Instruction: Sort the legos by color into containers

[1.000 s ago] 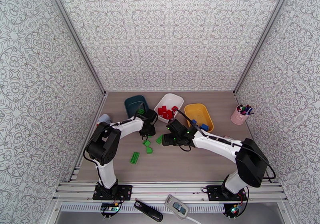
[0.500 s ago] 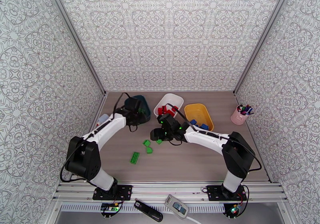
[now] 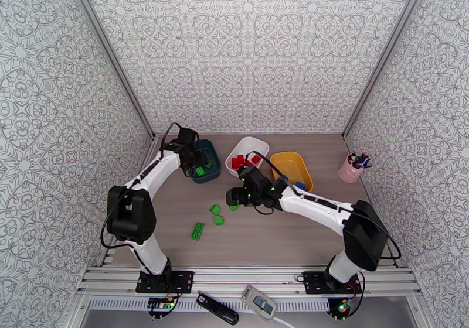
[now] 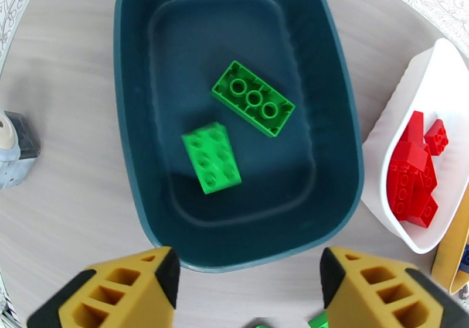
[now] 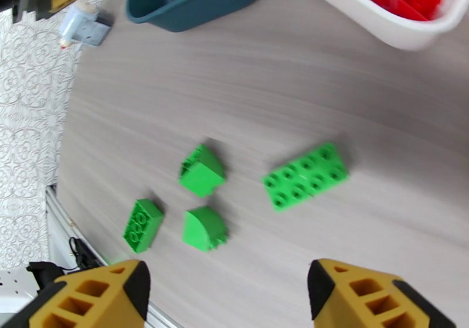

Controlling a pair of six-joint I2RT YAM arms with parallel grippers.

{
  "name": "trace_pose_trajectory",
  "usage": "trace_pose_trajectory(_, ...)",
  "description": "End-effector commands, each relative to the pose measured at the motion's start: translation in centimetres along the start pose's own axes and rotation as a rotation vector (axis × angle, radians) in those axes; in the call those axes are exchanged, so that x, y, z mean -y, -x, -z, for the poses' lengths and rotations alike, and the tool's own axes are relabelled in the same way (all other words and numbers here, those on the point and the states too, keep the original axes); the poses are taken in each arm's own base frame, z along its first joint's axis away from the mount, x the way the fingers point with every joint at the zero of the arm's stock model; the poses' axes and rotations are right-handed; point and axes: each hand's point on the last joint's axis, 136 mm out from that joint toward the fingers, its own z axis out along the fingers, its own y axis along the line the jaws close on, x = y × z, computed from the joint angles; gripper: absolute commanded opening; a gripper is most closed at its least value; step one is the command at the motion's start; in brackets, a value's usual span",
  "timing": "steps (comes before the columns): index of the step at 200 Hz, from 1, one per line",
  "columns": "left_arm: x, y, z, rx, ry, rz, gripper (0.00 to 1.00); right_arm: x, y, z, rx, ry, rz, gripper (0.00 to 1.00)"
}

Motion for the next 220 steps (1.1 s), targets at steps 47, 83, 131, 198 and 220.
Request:
trace_pose_trajectory(47,4.2,-5.6,3.6,0.033,-0.127,-0.172,0.78,5.2,-0.6,0.8,0.001,-0.114,-0.041,0.84)
trace_pose_trajectory(83,6.7,-9.5,3.4,-0.004,-0.171,-0.286,0.78,6.6,-1.0,0.9,-0.012,-0.119,-0.071,0.86)
trace_pose_trajectory(131,10.0,-15.0,1.6,-0.098,-0.239,-0.416,0.78,9.4,-2.6,1.5,-0.031,-0.150,-0.115,0.86)
trace_pose_trajectory(198,11.5,-19.8,-2.7,-0.202,-0.193,-0.495,0.76,12.4,-5.6,2.9,-0.034,-0.178,-0.179,0.86)
trace_pose_trajectory(220,11.5,-20.7,-3.7,-0.220,-0.163,-0.519,0.76,12.7,-6.1,2.9,-0.037,-0.178,-0.188,0.85)
